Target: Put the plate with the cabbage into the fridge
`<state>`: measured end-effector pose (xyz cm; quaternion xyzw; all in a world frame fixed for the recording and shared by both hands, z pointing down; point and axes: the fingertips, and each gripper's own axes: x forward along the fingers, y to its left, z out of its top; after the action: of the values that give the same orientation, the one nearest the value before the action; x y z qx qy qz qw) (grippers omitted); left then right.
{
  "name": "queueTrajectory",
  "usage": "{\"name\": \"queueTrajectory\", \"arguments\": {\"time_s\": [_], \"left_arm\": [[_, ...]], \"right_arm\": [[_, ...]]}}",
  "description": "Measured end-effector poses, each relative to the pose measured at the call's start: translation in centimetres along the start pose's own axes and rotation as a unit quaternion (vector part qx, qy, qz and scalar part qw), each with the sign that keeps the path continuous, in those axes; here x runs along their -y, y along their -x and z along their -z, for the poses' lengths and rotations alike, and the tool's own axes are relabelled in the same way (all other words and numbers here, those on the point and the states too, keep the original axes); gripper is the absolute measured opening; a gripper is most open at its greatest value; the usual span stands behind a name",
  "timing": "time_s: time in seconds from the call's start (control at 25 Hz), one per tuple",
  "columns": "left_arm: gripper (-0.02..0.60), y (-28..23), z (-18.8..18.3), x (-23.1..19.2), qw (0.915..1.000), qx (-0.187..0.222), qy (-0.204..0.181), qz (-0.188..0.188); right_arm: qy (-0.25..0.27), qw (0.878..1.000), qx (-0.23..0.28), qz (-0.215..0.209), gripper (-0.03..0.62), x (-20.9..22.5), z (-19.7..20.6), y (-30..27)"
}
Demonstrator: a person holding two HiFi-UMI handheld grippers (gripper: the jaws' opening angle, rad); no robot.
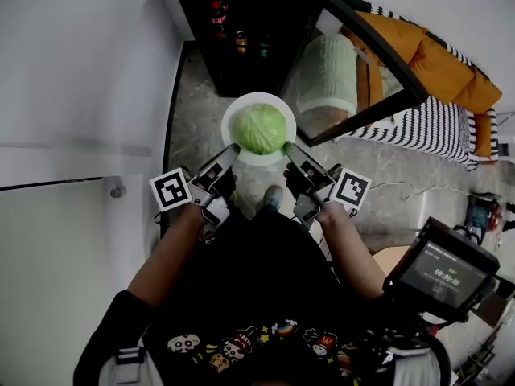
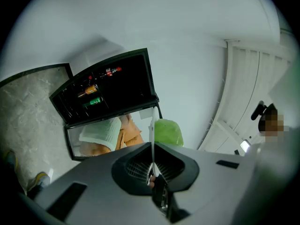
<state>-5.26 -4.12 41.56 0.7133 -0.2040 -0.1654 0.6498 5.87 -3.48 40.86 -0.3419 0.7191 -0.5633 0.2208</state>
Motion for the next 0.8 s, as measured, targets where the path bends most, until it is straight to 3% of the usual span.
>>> {"name": "queueTrajectory", "arguments": {"time_s": [0.8], "left_arm": [[0.015, 1.8, 0.9, -0.5, 0.9987, 0.05, -0.008, -0.003]], "right_arm": [[0.015, 0.999, -0.047, -0.02, 0.014, 0.1, 1.2, -0.4]]}}
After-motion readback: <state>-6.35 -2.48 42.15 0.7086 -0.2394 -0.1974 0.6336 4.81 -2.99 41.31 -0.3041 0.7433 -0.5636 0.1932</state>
